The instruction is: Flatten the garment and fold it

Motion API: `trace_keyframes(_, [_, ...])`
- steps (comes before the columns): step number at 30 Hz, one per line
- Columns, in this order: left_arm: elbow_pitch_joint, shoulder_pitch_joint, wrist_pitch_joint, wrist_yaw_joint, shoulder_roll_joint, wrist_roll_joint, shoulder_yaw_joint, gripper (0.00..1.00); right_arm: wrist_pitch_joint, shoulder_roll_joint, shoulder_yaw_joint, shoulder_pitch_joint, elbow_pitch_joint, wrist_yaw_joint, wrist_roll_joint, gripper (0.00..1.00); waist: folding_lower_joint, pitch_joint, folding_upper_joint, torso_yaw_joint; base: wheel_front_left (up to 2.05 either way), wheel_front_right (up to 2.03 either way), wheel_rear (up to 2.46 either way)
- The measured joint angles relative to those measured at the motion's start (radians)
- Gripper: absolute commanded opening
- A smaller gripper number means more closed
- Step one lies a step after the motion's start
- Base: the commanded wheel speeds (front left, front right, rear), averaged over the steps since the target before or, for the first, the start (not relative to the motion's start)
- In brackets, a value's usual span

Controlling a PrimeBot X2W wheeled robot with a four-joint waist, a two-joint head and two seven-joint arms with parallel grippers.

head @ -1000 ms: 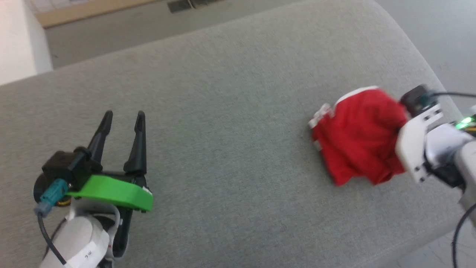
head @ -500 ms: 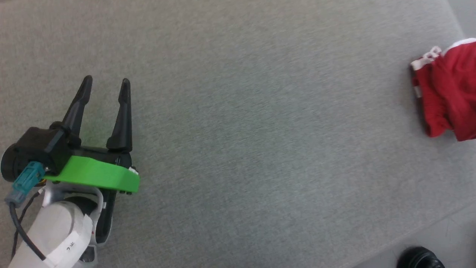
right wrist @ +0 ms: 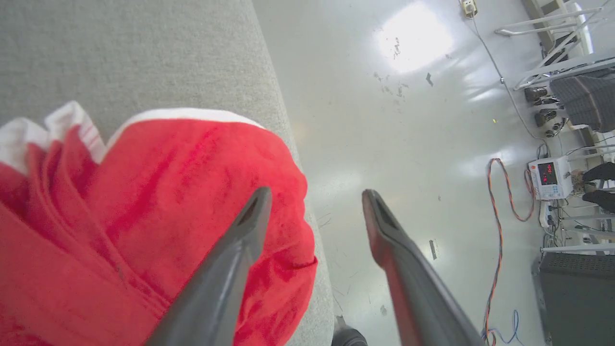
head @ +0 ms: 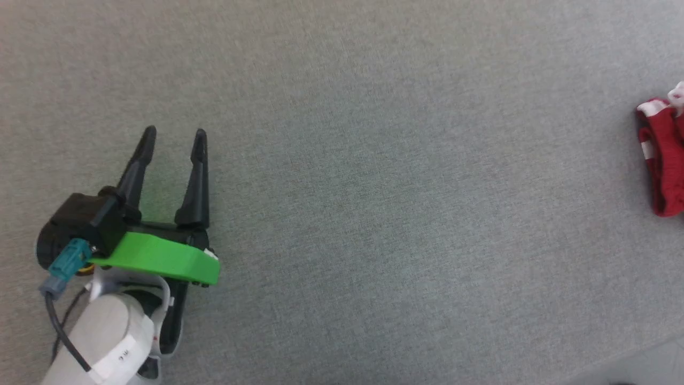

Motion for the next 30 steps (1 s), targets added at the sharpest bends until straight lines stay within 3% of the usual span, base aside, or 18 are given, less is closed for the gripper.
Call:
trace_keyframes(4, [0.048,0.022,-0.034,-0.004,-0.027,-0.019,-0.005,1.0,-0.022,-0.009,-0.02,0.007,-0.107,0.0,0.044,1.0,-0.0001,-0.067,0.0,0.009,0.0,0.0,0.0])
trace_keyframes(7, [0.081,0.049,-0.06,-0.003,-0.042,-0.042,-0.001,1.0,-0.063,0.038,-0.016,0.007,-0.231,0.0,0.128,1.0,-0.0002,-0.13,0.0,0.015,0.0,0.0,0.0])
trace_keyframes(13, [0.116,0.077,-0.093,0.017,-0.061,-0.058,0.026,1.0,-0.209,0.204,0.037,0.065,-0.477,0.0,0.295,1.0,-0.0003,-0.253,0.0,0.044,0.0,0.0,0.0])
trace_keyframes(19, [0.126,0.092,-0.123,0.045,-0.079,-0.061,0.056,1.0,-0.399,0.408,0.04,0.169,-0.634,0.0,0.309,1.0,-0.0003,-0.343,-0.0001,0.099,0.0,0.0,0.0])
trace_keyframes(24, [0.146,0.1,-0.14,0.059,-0.106,-0.059,0.06,1.0,-0.52,0.534,0.069,0.291,-0.679,0.0,0.253,1.0,-0.0003,-0.393,-0.0001,0.168,0.0,0.0,0.0])
trace_keyframes(30, [0.184,0.121,-0.153,0.066,-0.135,-0.056,0.068,1.0,-0.615,0.552,0.073,0.403,-0.641,0.0,0.264,1.0,-0.0003,-0.442,-0.0001,0.238,0.0,0.0,0.0])
